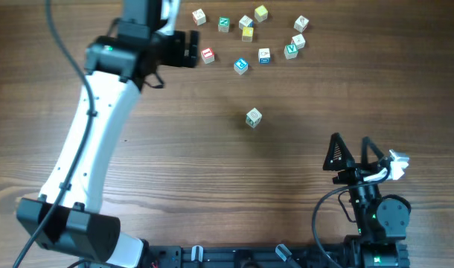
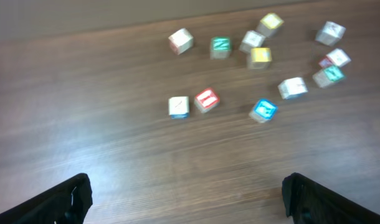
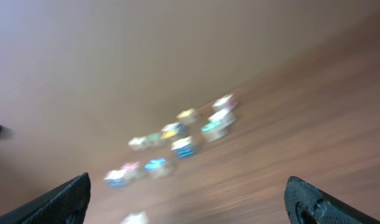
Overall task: Form a tower
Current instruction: 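Retract the left arm away from the stack, then reach the right gripper to the green V block and grasp it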
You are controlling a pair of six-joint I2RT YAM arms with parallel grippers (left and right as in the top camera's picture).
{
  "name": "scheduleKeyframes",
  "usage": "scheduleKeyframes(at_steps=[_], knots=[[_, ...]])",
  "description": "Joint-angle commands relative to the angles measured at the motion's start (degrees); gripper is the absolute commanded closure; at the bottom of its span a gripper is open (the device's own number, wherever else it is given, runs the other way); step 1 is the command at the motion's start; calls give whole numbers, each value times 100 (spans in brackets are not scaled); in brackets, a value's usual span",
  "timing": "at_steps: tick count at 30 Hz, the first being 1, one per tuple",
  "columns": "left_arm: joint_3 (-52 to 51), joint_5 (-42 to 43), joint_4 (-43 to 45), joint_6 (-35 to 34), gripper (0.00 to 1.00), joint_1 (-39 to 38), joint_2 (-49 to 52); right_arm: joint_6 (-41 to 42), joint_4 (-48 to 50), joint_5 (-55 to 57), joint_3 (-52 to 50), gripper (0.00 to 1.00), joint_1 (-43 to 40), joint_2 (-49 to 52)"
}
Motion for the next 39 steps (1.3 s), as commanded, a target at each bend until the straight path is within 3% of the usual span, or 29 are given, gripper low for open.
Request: scheduleKeyframes(at_steps=[1,2,3,6,11,14,16,18,20,23,26,31,37,39], knots=[[-118,1401,-28,-190,0,706,-7,2964,66,-647,-4,0,-17,46],[-168,1453,-33,-190,0,866,-11,2907,352,-905,-4,0,-17,46],[-249,1453,-26,-190,0,1032,-17,2033,778,-1394,13,0,-17,50],[-566,1453,-4,-190,0,1303,-59,1663,538,-1429,387,1,-17,326],[-1768,1303,590,-50,0,1311,-1250,122,-72,-1436,2199,1,-17,2559],[-3071,1257,1185,-50,0,1311,-2433,-892,-1093,-1440,3705,1,-17,4227],[-4177,1174,1613,-63,0,1311,-3547,-1611,-2553,-1434,5418,0,15,5733],[-4631,1058,1650,-61,0,1311,-4087,-2103,-3829,-1434,6913,0,116,6916],[-4721,1060,1427,-61,0,1311,-4170,-1943,-4312,-1491,7720,0,118,7654],[-4721,1060,1034,-61,0,1311,-4050,-1720,-4201,-1609,7796,0,122,8179],[-4721,1060,992,-61,0,1311,-3888,-2050,-3873,-1821,7803,1,391,8470],[-4721,1060,990,-61,0,1311,-3654,-2055,-3526,-855,8266,0,879,8979],[-4721,1060,981,-61,0,1311,-3560,-1552,-3877,323,10273,1,896,11481],[-4721,1060,981,-61,0,1311,-3560,-1996,-3453,251,10345,1,896,12045]])
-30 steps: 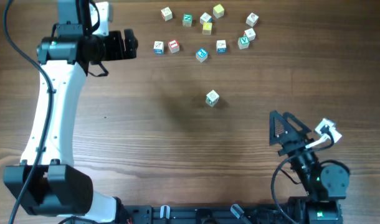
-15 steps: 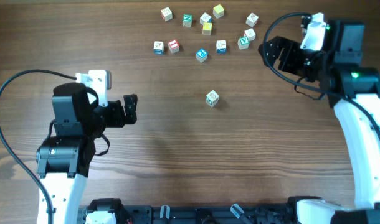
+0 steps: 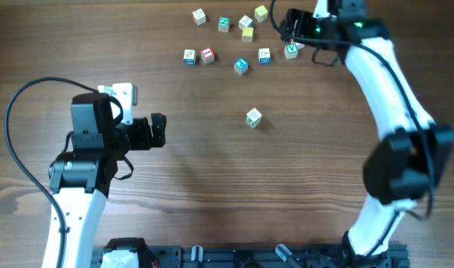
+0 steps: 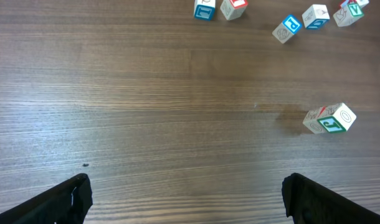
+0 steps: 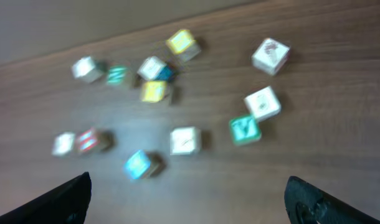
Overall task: Form a tower
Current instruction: 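Reach the right gripper to the green V block and grasp it, then carry the green V block over the stack and lower it onto the yellow W block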
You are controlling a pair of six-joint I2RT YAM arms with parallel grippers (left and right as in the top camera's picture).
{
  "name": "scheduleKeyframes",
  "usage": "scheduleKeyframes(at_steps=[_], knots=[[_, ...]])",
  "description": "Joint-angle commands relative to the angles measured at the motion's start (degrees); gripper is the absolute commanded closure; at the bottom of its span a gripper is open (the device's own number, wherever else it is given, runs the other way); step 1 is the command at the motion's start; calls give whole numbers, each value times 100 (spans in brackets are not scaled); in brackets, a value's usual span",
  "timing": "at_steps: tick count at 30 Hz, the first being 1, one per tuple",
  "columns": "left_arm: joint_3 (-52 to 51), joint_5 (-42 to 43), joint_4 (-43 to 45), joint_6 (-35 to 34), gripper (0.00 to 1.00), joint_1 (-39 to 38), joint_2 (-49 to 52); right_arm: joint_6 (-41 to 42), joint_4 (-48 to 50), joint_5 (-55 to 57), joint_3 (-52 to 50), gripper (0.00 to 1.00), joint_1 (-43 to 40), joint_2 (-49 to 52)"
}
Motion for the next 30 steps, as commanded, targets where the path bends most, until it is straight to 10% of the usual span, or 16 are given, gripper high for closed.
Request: scheduleKeyframes(at_steps=[1,8,20,30], knots=[[-35,-37,2,31,0,0,2,-505,529,299,129,1,13,861],[-35,-37,2,31,0,0,2,-940,1674,321,125,7,15,1930],[-35,-37,2,31,0,0,2,-918,1591,345,98,67,35,2140],[-35,-37,2,31,0,0,2,-754,-822,341,98,84,442,-538]])
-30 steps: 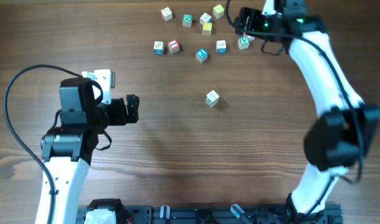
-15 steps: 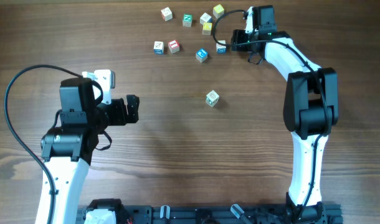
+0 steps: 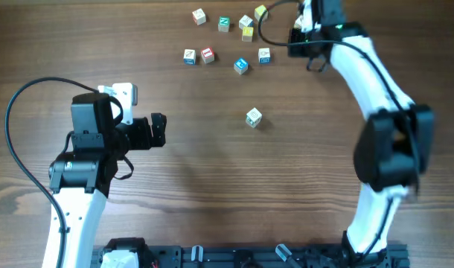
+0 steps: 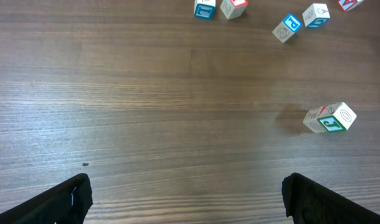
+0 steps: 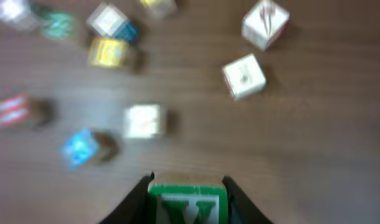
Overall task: Form a tower
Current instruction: 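Carry the green V block over the stack and lower it onto the yellow W block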
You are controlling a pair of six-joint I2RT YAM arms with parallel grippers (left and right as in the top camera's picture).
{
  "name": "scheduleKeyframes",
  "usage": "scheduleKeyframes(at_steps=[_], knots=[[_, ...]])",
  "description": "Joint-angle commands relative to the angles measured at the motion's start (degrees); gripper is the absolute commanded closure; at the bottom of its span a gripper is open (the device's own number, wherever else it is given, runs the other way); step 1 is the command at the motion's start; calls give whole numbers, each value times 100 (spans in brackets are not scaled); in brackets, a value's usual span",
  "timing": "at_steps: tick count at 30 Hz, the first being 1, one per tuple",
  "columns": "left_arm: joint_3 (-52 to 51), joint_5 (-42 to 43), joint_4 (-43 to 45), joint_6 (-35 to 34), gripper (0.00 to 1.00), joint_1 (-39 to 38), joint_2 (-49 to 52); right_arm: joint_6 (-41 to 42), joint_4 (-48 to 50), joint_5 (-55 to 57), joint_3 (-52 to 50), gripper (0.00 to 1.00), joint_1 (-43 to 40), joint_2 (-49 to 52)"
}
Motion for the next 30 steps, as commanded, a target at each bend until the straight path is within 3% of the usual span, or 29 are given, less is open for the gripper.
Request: scheduleKeyframes(at_steps=[1,4,6,17,19,26,30], knots=[[-31,-37,-2,31,0,0,0,315,-931,15,90,85,446,-1123],[-31,-37,-2,31,0,0,0,1357,-2337,15,87,91,953,-1456],[-31,-37,-2,31,0,0,0,1598,-2579,13,-129,92,1272,-1414],[-31,-37,-2,31,0,0,0,3320,-1368,699,-1561,94,2155,-1412],[-31,-37,-2,31,0,0,0,3180,-1217,916,-1606,95,2155,-1412],[-31,-37,-2,31,0,0,0,564,-1027,640,-1606,91,2155,-1412],[-31,-37,-2,31,0,0,0,-793,-1029,584,-1786,96,2155,-1412]])
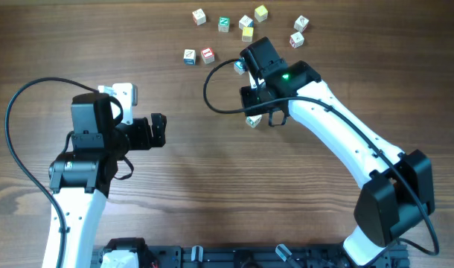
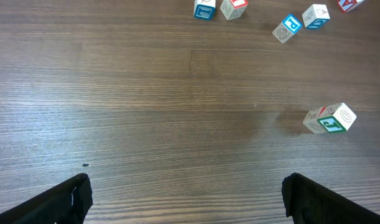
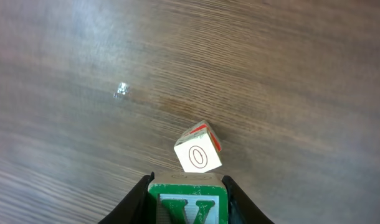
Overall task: Form a tower
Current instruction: 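Carry the green V block over the stack and lower it onto the yellow W block, then open the right gripper and lift away from the stack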
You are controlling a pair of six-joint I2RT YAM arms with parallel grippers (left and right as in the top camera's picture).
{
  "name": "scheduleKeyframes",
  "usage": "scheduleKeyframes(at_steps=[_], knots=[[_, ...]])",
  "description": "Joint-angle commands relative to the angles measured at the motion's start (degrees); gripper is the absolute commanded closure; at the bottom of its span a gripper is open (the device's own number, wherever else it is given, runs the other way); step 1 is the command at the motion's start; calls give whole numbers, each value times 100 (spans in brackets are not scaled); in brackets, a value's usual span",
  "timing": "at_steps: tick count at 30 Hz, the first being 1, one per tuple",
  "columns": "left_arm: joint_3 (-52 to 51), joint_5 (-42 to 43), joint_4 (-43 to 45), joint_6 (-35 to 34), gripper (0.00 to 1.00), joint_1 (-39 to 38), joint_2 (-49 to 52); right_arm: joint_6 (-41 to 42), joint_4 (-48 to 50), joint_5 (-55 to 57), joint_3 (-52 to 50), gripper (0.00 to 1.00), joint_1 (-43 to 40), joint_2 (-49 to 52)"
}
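My right gripper (image 3: 187, 191) is shut on a green V block (image 3: 188, 205) and holds it in the air just short of the lone O block (image 3: 198, 151), which stands on the wood at mid-table (image 1: 252, 120). From overhead the wrist covers the held block. My left gripper (image 2: 187, 202) is open with nothing in it, low over bare wood at the left (image 1: 158, 128). Its view has the O block (image 2: 330, 118) at the right, a green J on its side.
Several loose letter blocks lie along the far edge: a blue one (image 1: 189, 56) and a red one (image 1: 207, 53) side by side, a yellow one (image 1: 247, 33), and two white ones at the far right (image 1: 296, 39). The table is brown wood (image 1: 175, 193).
My right gripper, shut on the green V block, has moved from the far right cluster to just above the lone O block at mid-table. The left arm has not moved.
First my left gripper was open at the far blocks and my right arm was folded at the front right. Then the left arm was back at the left and my right gripper was open over the far cluster. It then held the green V block, now over the O block.
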Motion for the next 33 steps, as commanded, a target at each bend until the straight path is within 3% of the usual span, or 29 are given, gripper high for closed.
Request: scheduleKeyframes(at_steps=[1,4,8,11,16,33], knots=[[-28,-37,0,31,0,0,0,-1493,28,-111,-289,96,20,52],[-28,-37,0,31,0,0,0,-2422,50,-109,-476,96,20,52],[-28,-37,0,31,0,0,0,-2393,372,-614,-476,95,17,52],[-28,-37,0,31,0,0,0,-2396,498,-691,-476,89,-9,52],[-28,-37,0,31,0,0,0,-2389,723,-986,-586,95,-273,55],[-28,-37,0,31,0,0,0,-2393,796,-1320,-647,94,-483,470]])
